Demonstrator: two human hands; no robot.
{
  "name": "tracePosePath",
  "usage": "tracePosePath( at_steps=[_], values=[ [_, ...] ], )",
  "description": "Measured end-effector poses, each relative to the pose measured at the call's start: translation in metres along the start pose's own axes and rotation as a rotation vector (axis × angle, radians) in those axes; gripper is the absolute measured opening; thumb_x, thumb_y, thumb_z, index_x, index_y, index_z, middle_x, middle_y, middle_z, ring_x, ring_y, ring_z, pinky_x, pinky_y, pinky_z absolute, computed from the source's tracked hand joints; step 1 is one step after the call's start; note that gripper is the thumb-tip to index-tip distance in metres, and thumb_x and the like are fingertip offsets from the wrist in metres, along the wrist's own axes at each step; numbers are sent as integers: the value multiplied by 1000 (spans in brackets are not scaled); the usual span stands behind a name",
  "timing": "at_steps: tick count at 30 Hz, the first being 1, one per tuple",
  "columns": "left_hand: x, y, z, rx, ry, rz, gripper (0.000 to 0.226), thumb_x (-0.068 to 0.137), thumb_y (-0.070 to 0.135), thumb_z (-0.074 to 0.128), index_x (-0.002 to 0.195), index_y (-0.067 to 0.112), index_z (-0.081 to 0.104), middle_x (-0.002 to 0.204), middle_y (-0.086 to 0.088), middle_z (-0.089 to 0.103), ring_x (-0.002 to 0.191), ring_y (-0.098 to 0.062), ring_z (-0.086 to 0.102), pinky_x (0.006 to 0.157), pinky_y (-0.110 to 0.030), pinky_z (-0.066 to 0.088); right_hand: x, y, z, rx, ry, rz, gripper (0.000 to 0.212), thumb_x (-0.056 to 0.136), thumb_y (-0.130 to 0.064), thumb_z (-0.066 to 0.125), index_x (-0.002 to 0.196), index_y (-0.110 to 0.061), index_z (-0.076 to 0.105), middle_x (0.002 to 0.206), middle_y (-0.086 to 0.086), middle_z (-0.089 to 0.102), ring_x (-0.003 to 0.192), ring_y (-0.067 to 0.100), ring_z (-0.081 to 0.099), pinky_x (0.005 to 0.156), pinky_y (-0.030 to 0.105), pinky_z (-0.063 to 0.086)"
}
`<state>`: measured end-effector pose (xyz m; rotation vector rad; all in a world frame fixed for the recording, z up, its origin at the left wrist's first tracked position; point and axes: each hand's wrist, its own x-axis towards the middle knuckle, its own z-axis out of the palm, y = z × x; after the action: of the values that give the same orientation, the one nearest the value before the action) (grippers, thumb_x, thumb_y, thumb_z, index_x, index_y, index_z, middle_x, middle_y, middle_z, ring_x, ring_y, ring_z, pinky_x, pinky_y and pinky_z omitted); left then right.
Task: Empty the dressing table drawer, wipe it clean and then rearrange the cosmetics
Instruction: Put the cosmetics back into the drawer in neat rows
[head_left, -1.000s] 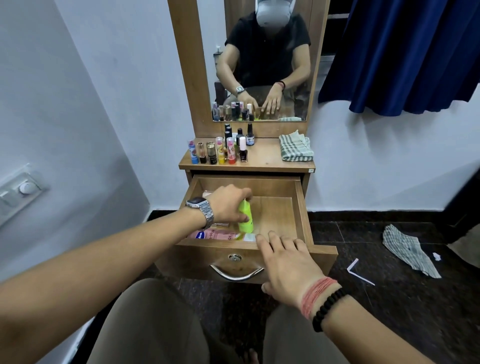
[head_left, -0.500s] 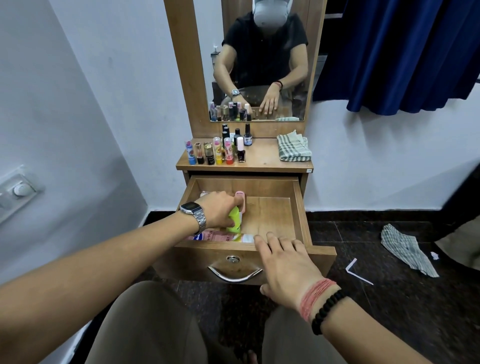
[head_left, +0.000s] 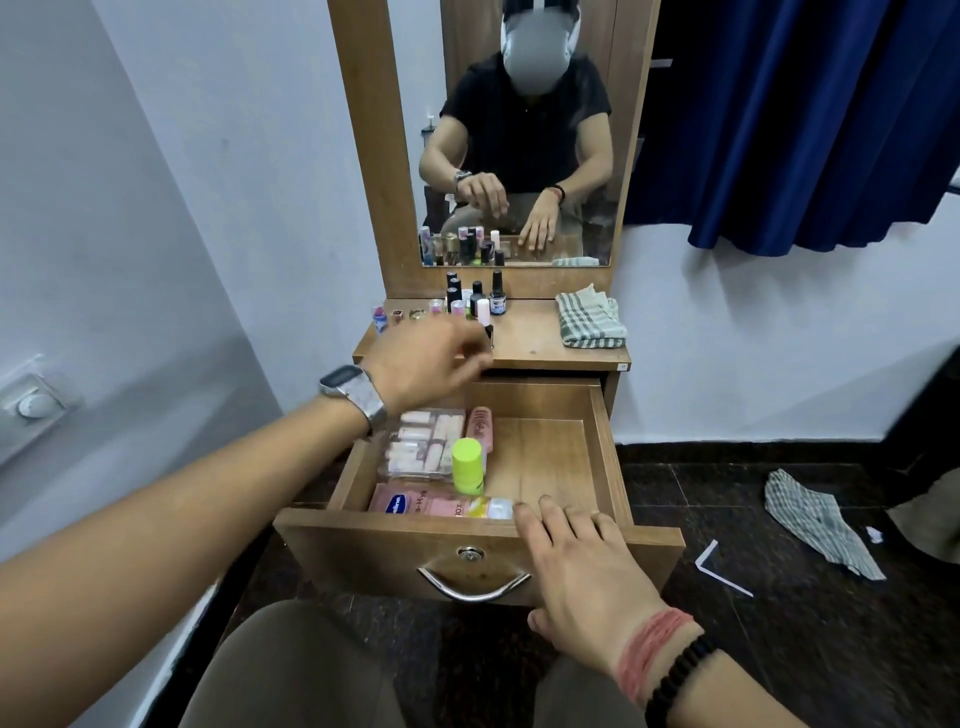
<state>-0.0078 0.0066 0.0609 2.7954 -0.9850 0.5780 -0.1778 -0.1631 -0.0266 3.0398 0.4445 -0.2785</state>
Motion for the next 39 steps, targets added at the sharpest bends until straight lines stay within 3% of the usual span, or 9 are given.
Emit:
tracePosePath(
  at_steps=[4, 11, 24, 31, 39],
  values=[
    [32, -38, -34, -193, 116, -220, 10, 93, 37, 56, 93, 31, 64, 80, 17, 61, 71, 1, 56, 62, -21, 46, 1, 0, 0, 8, -7, 0, 93, 89, -40, 58, 153, -17, -5, 159, 12, 6, 143, 30, 15, 118, 47, 9],
    [67, -100, -34, -253, 84, -362, 13, 90, 25, 61, 97, 19, 70, 93, 2, 69, 84, -13, 60, 75, -27, 46, 2, 1, 0, 46, -5, -10, 92, 89, -37, 56, 153, -18, -7, 160, 8, 2, 145, 25, 11, 119, 46, 5],
    [81, -112, -6, -317, -87, -260, 19, 89, 33, 64, 103, 22, 68, 96, 7, 65, 87, -7, 58, 67, -17, 40, 0, 0, 0, 27, 6, -19, 89, 92, -41, 51, 152, -18, -10, 159, 7, -2, 145, 25, 7, 119, 46, 5],
    [73, -107, -2, -271, -172, -254, 25, 85, 36, 69, 107, 24, 67, 99, 7, 68, 87, -6, 60, 73, -24, 47, -2, 0, -1, 19, 9, -21, 92, 90, -45, 53, 152, -18, -9, 159, 6, 0, 145, 24, 9, 119, 45, 5],
    [53, -116, -11, -204, -142, -291, 37, 82, 47, 68, 109, 23, 65, 107, 5, 65, 93, -12, 57, 73, -27, 44, -2, 0, -3, 35, 15, -23, 90, 91, -42, 53, 153, -19, -8, 159, 5, 2, 144, 24, 11, 119, 45, 6]
  ],
)
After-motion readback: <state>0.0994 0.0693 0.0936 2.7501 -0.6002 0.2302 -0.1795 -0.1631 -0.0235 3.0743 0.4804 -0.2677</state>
